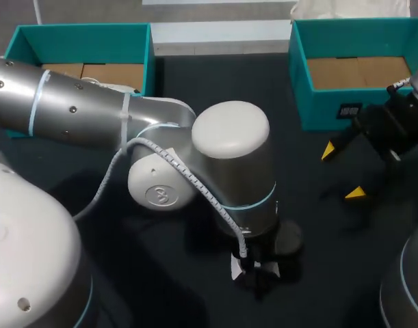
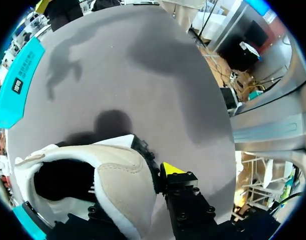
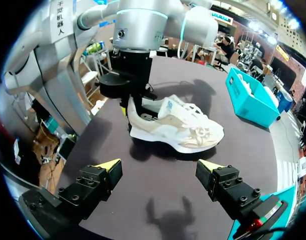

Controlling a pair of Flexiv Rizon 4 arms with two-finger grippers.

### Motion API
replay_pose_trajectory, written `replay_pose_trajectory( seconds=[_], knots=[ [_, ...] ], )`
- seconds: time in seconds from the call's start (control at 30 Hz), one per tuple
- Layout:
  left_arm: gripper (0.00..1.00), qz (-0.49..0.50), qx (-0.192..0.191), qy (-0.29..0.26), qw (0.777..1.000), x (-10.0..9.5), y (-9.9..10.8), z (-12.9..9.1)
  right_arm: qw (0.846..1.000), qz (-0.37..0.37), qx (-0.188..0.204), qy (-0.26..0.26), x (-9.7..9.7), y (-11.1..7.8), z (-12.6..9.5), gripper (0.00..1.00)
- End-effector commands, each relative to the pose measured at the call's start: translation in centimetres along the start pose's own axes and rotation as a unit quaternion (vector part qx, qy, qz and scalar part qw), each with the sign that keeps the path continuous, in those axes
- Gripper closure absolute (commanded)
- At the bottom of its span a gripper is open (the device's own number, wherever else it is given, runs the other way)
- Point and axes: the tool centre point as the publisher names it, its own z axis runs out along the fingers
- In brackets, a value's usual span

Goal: Take the shoe out of the shoebox, open the shoe tongue, remove and reinsert the insole, then place the shoe into the shoebox

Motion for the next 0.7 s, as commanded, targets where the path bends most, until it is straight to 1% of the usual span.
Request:
replay_pose_trajectory(
  seconds=[0.03, 0.1, 0.17, 0.27, 0.43, 0.5, 0.6, 0.63, 0.7],
  knots=[
    [1.0, 0.004, -0.01, -0.002, 1.0, 0.0, 1.8, -7.3, 1.0, 0.0, 0.001, 0.0, 0.0, 0.0, 0.1, 0.0],
    [1.0, 0.011, -0.018, -0.005, 1.0, -0.1, 2.1, -8.8, 1.0, 0.0, 0.001, 0.0, 0.0, 0.0, 0.1, 0.0],
    [1.0, 0.022, -0.014, -0.014, 1.0, -0.2, 2.3, -10.2, 1.0, 0.0, 0.001, 0.0, 0.0, 0.0, 0.1, 0.0],
    [1.0, 0.036, -0.022, -0.015, 0.999, -0.3, 2.6, -12.2, 1.0, 0.0, 0.001, 0.0, 0.0, 0.0, 0.1, 0.0],
    [1.0, 0.038, -0.055, -0.002, 0.998, -0.4, 3.1, -15.4, 1.0, 0.0, 0.001, 0.0, 0.0, 0.0, 0.1, 0.0],
    [1.0, 0.037, -0.067, -0.007, 0.997, -0.4, 3.3, -16.6, 1.0, 0.0, 0.001, 0.0, 0.0, 0.0, 0.1, 0.0],
    [1.0, 0.027, -0.09, -0.019, 0.995, -0.5, 3.3, -18.0, 1.0, 0.0, 0.001, 0.0, 0.0, 0.0, 0.1, 0.0],
    [1.0, 0.022, -0.097, -0.024, 0.995, -0.5, 3.4, -18.3, 1.0, 0.0, 0.001, 0.0, 0.0, 0.0, 0.1, 0.0],
    [1.0, 0.022, -0.097, -0.024, 0.995, -0.5, 3.4, -18.3, 1.0, 0.0, 0.001, 0.0, 0.0, 0.0, 0.1, 0.0]
  ],
)
